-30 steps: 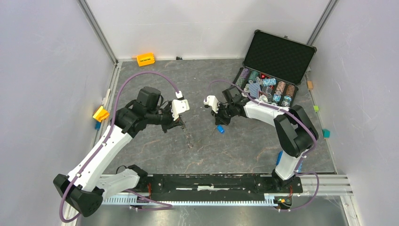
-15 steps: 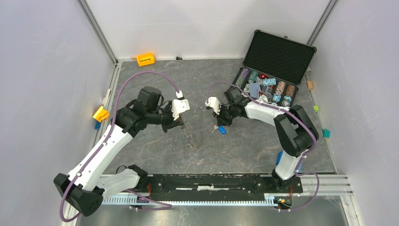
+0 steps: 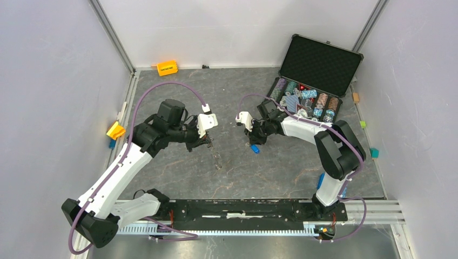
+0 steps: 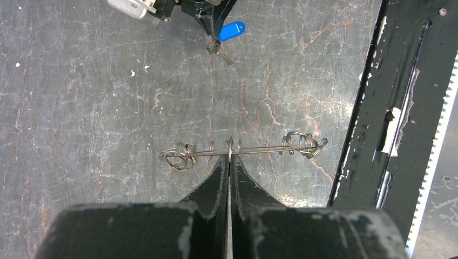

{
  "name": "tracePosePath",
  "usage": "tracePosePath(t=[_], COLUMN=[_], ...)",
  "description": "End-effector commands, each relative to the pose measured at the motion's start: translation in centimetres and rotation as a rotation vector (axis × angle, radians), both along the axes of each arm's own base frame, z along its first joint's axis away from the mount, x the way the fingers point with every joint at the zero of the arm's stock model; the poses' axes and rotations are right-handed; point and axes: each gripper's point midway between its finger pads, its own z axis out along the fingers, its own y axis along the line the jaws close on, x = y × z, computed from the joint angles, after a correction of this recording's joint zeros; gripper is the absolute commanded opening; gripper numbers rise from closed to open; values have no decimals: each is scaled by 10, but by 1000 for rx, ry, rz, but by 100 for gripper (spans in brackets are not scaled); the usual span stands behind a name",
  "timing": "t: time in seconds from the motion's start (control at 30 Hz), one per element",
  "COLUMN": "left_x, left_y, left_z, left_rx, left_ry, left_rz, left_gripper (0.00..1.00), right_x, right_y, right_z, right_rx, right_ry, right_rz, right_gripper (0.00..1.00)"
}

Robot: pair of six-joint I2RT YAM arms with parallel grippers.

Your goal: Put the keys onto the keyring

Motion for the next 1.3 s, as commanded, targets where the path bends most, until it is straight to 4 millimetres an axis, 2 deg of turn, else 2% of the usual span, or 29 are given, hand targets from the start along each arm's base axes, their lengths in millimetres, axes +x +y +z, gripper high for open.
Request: tracePosePath(t=[0.0,0.43,0.9,1.27], left_x=[5,4,3,2], left_y=[-6,-6,-6,-5], left_z=[12,11,11,10], left_rx=[-40,-40,-39,-38], left_ry=[-55,-55,-58,-62], left_rz=[-24,-27,-30,-33], left_gripper=[2,2,2,2], right_x=[1,0,-4,-4], right_y=[-1,-1,1,10], right_z=[3,-4,-6,11], right_rx=[5,-4,7,60], right_ry=[-17,0,26,39], right_rz=[9,8,13,12], right_gripper=[15,20,16,15])
